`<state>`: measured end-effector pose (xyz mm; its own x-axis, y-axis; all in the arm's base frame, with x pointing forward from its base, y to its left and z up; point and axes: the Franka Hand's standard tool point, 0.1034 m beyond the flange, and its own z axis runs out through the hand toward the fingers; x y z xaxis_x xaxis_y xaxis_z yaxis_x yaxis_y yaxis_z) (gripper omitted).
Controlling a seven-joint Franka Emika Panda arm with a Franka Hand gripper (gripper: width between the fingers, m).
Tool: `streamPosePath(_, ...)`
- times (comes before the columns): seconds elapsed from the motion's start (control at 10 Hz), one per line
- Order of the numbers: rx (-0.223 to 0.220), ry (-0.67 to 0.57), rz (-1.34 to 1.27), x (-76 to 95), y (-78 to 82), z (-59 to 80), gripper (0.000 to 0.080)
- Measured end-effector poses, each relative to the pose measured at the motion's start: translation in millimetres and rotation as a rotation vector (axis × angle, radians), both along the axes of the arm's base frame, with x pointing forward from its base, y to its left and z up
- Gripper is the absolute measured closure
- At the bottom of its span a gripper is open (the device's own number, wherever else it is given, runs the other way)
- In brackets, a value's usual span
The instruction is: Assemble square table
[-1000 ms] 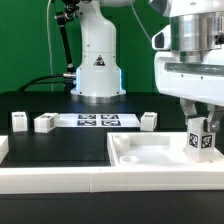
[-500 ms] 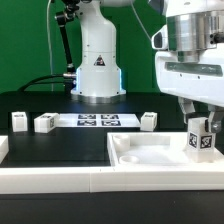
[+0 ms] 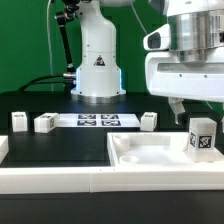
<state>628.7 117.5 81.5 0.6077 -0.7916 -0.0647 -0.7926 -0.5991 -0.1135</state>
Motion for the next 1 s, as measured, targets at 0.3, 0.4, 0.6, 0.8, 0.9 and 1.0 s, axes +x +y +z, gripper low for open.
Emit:
streamPosePath(0.3,-0.032,-0.019,0.215,-2.0,6.2,-0.4,0.0151)
streamPosePath(0.4,-0.037,-0.027,0.296,-2.5,7.5,-0.6,0.0151)
streamPosePath(0.6,-0.051,-0.039,0.424,-3.0,10.7,-0.6,0.0151)
streamPosePath(0.8,-0.073,-0.057,0.62,-1.2,7.2,0.6,0.0151)
streamPosePath(0.9,-0.078,-0.069,0.714,0.2,3.7,1.3,0.0151)
streamPosePath(1.0,-0.081,-0.074,0.774,0.4,2.3,1.2,0.0151)
